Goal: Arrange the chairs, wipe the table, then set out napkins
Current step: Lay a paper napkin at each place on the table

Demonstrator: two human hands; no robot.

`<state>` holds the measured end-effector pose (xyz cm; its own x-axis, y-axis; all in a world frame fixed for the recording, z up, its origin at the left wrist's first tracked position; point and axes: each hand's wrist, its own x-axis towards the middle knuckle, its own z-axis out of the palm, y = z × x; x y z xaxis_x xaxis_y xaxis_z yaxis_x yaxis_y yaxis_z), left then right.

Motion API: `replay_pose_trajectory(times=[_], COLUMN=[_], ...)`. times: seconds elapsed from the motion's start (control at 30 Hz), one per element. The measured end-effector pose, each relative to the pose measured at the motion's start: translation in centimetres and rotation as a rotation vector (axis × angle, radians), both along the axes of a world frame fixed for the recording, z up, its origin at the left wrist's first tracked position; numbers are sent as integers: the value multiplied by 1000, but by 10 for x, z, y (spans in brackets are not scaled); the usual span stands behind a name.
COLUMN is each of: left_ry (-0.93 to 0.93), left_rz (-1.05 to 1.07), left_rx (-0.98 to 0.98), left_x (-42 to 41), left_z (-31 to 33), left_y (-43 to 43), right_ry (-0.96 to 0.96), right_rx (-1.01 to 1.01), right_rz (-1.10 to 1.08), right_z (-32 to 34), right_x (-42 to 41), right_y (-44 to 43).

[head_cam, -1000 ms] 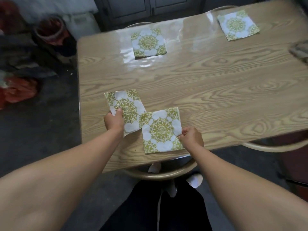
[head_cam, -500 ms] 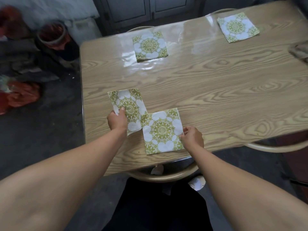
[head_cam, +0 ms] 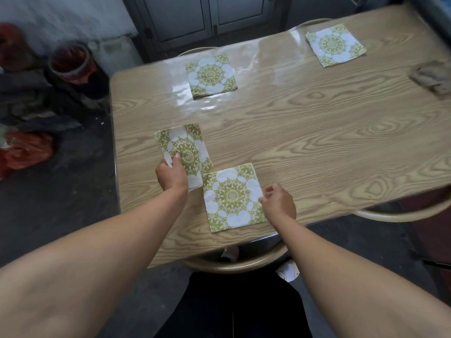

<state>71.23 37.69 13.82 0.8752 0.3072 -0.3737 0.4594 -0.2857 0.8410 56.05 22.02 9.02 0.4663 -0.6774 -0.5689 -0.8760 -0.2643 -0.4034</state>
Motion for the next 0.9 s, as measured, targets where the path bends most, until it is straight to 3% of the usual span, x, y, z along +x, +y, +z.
replay_pose_trajectory(times=[0.1,0.23,0.4,0.53,0.67,0.9], left_ry=[-42,-67,-15,243,476,540], left_rz=[-32,-184,-384,-530,-589,-651], left_rx=[22,-20,-208,-333,-292,-229], left_x=[0,-11,-53,-96,-126,-166], left_z=[8,20,34,42,34,30], left_y=[-19,-62,-125,-176,-214,-267], right_ry=[-23,-141,-351,-405,-480,-479], right_rx=[-65,35,453,740,683,620], right_rz=[-10,-123,-543,-769,-888,-797], right_z=[6,12,25,38,41,51], right_x=[-5,-18,-44,-74,-101,-141], right_y=[-13,-42,-82,-125,-166,-228])
